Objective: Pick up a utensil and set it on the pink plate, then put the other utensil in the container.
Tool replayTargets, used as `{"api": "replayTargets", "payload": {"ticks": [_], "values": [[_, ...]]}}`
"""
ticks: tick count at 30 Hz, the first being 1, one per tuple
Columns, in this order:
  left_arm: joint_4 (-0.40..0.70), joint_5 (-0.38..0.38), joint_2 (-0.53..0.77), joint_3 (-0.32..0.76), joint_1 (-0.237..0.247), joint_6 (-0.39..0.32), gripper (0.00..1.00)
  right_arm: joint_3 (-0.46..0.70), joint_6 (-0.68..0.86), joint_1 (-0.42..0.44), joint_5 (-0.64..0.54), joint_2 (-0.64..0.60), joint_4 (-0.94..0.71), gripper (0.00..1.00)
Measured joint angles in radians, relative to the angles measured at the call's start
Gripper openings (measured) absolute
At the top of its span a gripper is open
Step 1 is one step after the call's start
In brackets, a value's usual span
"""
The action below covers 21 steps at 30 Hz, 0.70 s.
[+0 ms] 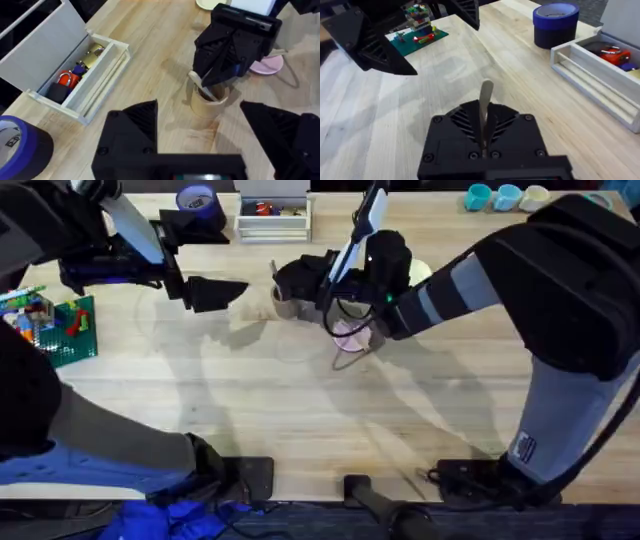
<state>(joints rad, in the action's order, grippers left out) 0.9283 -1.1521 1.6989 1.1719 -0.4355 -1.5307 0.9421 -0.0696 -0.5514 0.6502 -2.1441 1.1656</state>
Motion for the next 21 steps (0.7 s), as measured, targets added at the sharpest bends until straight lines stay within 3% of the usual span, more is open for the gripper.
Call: {"api": "replayTargets", "payload": {"ticks": [6,12,14,18,19,21], "values": [[0.000,0.000,0.000,0.000,0.000,0.000,0.994,0.000,0.003,0.000,0.000,0.000,-0.012,0.149],[0.000,0.000,0.000,0.000,0.000,0.000,0.994,0.000,0.003,0.000,0.000,0.000,-0.012,0.193],[0.000,0.000,0.000,0.000,0.000,0.000,0.994,0.000,0.002,0.000,0.000,0.000,-0.013,0.333],[0.000,0.000,0.000,0.000,0.000,0.000,0.993,0.000,0.003,0.000,0.000,0.000,-0.013,0.888],[0.000,0.000,0.000,0.000,0.000,0.000,0.993,0.000,0.007,0.000,0.000,0.000,-0.012,0.971],[0.000,0.000,0.000,0.000,0.000,0.000,0.993,0.000,0.007,0.000,0.000,0.000,-0.008,0.993]]}}
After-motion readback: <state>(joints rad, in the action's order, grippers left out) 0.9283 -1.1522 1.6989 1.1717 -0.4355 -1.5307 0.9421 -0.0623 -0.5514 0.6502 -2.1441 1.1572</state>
